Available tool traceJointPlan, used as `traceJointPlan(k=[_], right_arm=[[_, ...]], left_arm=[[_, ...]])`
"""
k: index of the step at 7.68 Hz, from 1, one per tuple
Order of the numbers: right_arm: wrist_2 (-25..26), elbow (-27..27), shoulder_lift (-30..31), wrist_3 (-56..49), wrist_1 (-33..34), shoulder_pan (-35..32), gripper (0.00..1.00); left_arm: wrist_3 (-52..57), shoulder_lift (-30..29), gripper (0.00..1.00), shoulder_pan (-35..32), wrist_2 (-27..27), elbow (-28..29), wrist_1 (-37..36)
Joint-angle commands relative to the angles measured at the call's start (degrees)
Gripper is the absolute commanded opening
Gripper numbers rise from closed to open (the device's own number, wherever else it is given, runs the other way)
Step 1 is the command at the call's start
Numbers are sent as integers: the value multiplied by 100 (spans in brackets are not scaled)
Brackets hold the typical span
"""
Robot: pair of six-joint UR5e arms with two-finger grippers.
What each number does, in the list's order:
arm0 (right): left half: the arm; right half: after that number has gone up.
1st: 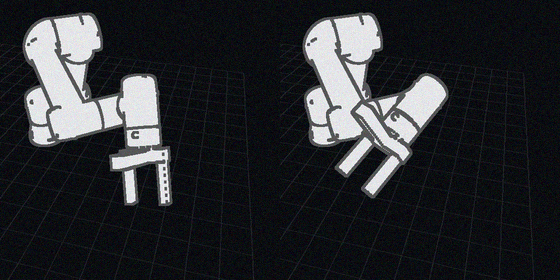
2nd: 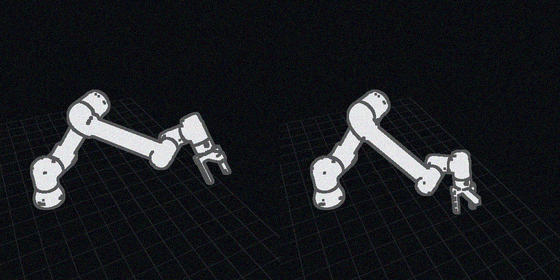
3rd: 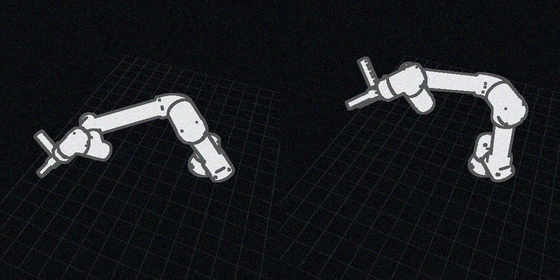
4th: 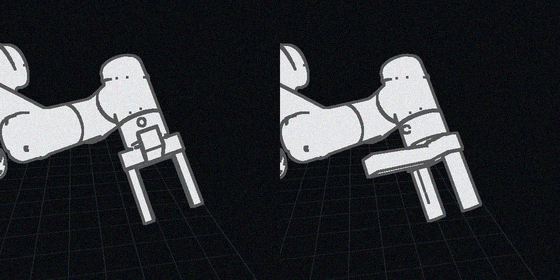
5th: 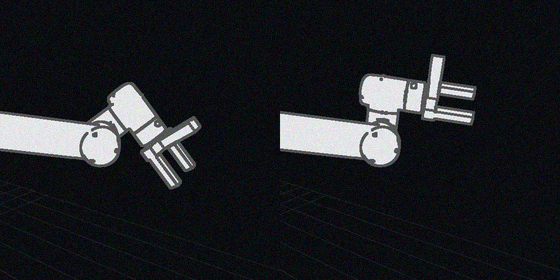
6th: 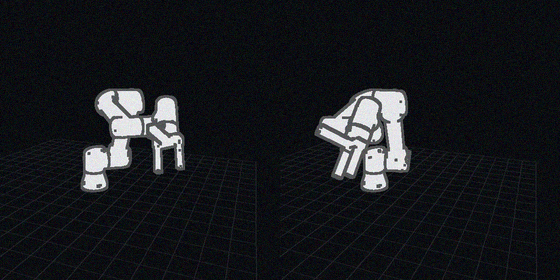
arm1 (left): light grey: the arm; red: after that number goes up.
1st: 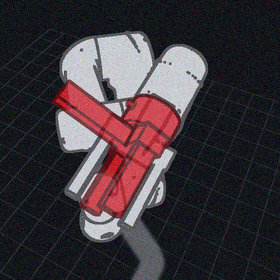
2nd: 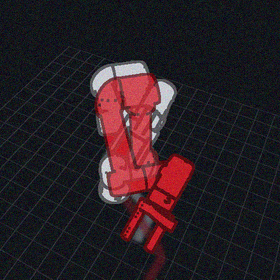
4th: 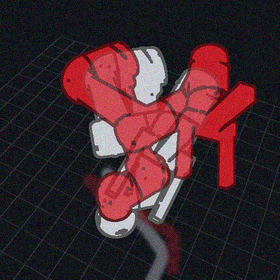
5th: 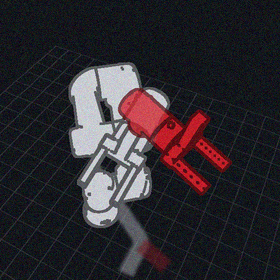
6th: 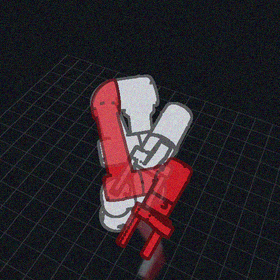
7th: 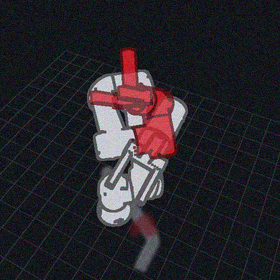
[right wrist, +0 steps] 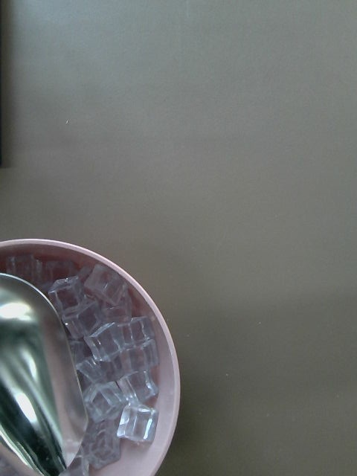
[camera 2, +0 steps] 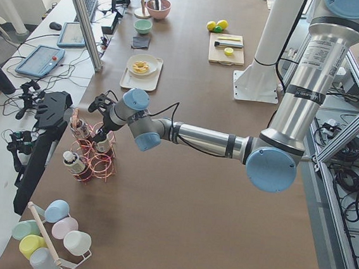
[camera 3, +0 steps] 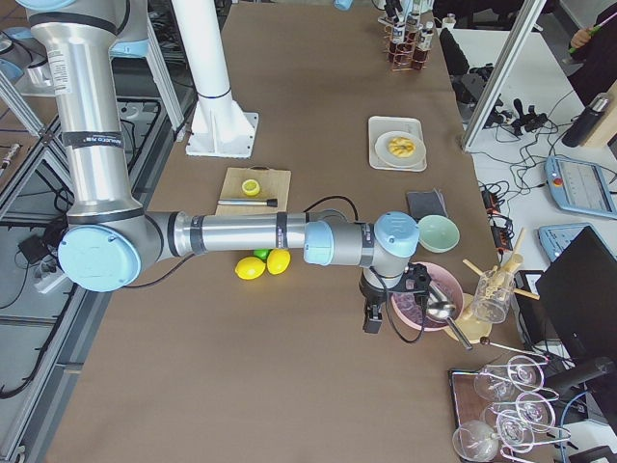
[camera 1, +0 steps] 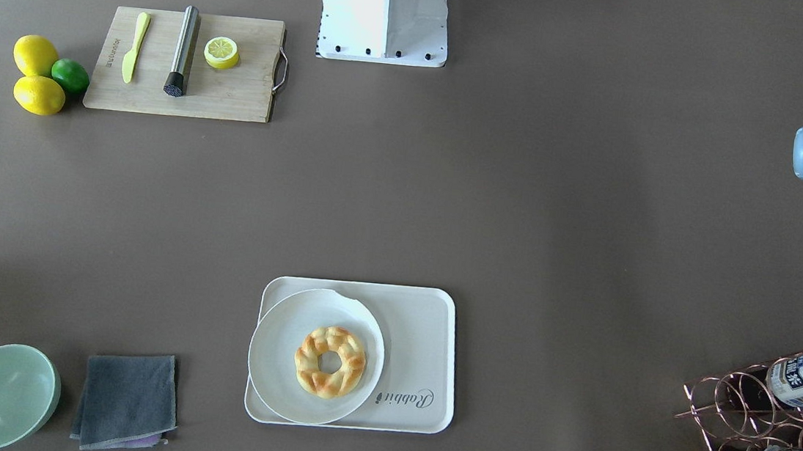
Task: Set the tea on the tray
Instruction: 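Reach the left gripper into the copper rack and grasp a dark tea bottle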
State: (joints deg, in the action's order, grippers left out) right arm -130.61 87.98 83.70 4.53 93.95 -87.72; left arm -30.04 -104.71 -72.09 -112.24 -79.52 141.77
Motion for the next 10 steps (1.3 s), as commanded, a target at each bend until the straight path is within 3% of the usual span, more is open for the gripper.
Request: traceJointPlan(k=[1, 4, 5, 7, 8, 10], right_arm=[[0, -8, 6, -5, 0, 0, 100], [0, -8, -3, -5, 0, 0, 100], [0, 0, -3, -5, 0, 0, 100], [0, 0, -3, -5, 0, 0, 100], [0, 0, 6, -13, 0, -8, 100], [0, -8, -3, -13, 0, 0, 100]], left_arm=[[-2, -67, 85, 11, 0, 68, -1], [7, -146, 76, 11, 0, 190, 8], [7, -147, 62, 11, 0, 191, 8], [-46, -147, 11, 20, -17, 182, 8], [-98, -155, 0, 11, -78, 173, 8], [-204, -269, 0, -286, -673, 173, -149]])
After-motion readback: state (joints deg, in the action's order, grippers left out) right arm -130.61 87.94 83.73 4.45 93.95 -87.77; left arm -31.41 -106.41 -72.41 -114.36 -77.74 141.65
